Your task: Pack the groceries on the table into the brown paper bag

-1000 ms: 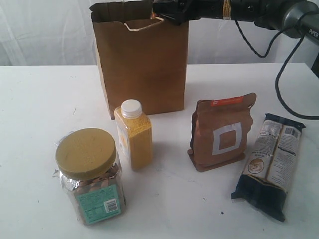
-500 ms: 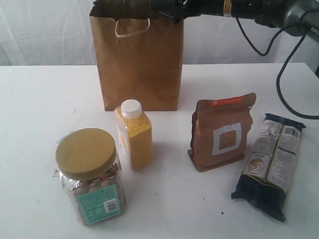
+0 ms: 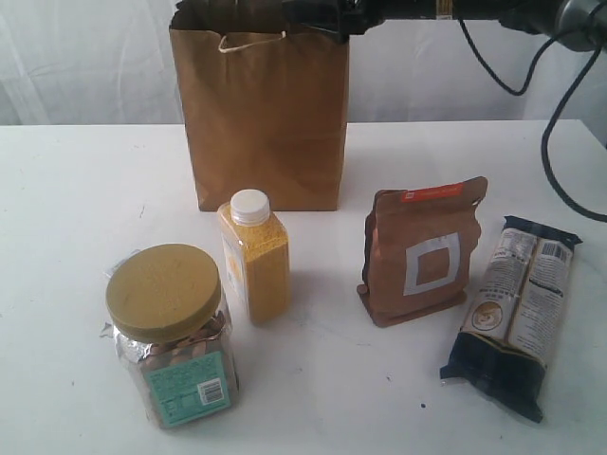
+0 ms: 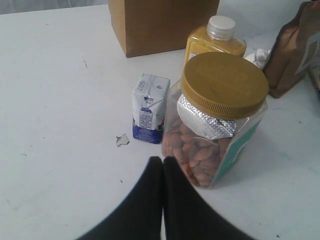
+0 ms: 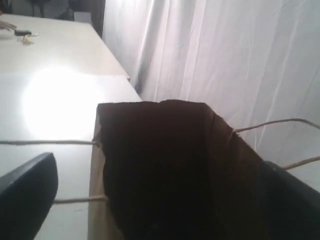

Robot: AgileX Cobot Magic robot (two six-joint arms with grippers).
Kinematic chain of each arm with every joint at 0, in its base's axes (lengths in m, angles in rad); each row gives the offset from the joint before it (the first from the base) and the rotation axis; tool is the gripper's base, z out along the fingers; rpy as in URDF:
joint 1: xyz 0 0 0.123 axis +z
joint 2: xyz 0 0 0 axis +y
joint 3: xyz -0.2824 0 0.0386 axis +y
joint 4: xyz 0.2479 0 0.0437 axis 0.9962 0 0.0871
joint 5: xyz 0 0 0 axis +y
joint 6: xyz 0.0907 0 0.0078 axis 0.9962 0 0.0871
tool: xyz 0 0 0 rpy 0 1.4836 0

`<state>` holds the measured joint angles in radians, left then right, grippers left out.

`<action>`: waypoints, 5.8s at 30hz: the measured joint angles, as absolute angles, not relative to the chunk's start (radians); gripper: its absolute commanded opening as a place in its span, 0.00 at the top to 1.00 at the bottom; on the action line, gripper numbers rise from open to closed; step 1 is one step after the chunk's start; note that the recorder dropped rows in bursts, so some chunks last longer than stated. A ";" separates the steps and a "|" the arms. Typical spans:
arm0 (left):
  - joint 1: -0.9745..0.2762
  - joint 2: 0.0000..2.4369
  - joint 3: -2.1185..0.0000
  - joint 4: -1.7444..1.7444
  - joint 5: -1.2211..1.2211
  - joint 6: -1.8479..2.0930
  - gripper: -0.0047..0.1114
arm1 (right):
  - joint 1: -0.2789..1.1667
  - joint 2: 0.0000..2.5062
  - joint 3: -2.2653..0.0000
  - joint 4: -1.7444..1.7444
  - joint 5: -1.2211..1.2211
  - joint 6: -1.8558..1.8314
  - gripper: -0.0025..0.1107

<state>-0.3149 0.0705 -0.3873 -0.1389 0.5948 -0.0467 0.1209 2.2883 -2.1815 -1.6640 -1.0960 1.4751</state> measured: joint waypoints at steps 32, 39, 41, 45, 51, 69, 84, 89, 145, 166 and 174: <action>-0.315 0.071 -0.387 -0.139 0.595 -0.047 0.96 | -0.519 2.051 -1.901 -1.757 -1.214 2.103 0.05; -0.315 0.071 -0.387 -0.141 0.595 -0.047 0.96 | -0.524 1.891 -1.816 -1.759 -1.216 2.103 0.05; -0.315 0.071 -0.387 -0.141 0.595 -0.047 0.96 | -0.523 1.835 -1.816 -1.757 -1.216 2.103 0.05; -0.315 0.071 -0.387 -0.141 0.595 -0.047 0.96 | -0.524 1.735 -1.816 -1.758 -1.216 2.103 0.11; -0.315 0.071 -0.387 -0.141 0.595 -0.047 0.96 | -0.524 1.600 -1.816 -1.755 -1.219 2.103 0.46; -0.315 0.071 -0.387 0.043 0.475 -0.045 0.96 | -0.524 1.420 -1.810 -1.759 -0.782 1.985 0.98; -0.315 0.071 -0.387 0.229 0.502 -0.045 0.96 | -0.526 1.137 -1.423 -1.447 0.351 1.330 0.98; -0.315 0.071 -0.387 0.229 0.538 -0.045 0.96 | -0.509 1.130 -1.259 -0.516 0.584 0.714 0.98; -0.315 0.812 -0.406 -1.060 0.545 0.638 0.06 | 0.090 1.097 -0.503 1.452 0.992 -1.163 0.98; -0.315 0.967 -0.359 -1.106 0.325 0.984 0.06 | 0.656 1.766 -0.833 1.746 0.670 -1.512 0.98; -0.306 0.969 -0.359 -1.081 0.287 1.004 0.06 | 0.754 1.788 -0.868 1.728 0.594 -1.510 0.98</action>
